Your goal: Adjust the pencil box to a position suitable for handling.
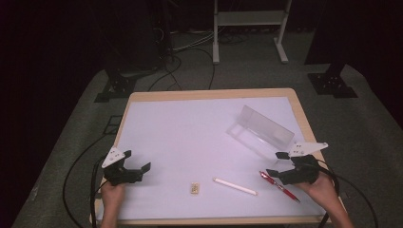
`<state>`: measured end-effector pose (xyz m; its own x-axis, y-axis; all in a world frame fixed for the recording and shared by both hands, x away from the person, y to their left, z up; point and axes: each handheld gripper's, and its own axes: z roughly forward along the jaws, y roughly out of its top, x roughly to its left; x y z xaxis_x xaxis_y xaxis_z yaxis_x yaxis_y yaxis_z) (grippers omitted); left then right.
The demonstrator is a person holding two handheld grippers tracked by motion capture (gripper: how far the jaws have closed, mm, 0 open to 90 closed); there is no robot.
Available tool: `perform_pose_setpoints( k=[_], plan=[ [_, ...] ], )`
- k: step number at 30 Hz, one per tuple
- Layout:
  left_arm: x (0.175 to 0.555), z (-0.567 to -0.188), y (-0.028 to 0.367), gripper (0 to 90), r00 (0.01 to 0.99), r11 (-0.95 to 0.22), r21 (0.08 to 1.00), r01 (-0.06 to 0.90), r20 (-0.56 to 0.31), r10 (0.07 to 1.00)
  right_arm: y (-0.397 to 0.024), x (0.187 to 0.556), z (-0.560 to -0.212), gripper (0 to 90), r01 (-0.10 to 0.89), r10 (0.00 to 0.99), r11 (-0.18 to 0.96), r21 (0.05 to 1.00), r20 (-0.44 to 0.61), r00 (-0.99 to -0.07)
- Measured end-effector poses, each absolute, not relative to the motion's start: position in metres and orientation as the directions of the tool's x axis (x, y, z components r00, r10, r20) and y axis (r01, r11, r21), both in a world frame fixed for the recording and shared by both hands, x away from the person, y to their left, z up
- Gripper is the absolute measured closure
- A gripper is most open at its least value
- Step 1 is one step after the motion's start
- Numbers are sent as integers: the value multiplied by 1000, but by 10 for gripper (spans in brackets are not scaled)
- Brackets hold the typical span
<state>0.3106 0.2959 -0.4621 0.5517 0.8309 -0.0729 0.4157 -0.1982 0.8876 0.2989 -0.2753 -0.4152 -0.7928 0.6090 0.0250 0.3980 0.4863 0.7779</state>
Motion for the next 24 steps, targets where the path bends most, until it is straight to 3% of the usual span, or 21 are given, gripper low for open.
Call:
perform_pose_setpoints(
  k=[21, 24],
  plan=[
    [310, -462, 296, 0, 554, -202, 890, 408, -66, 830, -240, 350, -395, 249, 389, 561, 584, 712, -8, -828],
    [310, -462, 297, 0, 553, -195, 891, 411, -74, 830, -233, 363, -394, 282, 405, 565, 593, 696, 0, -825]
  ],
)
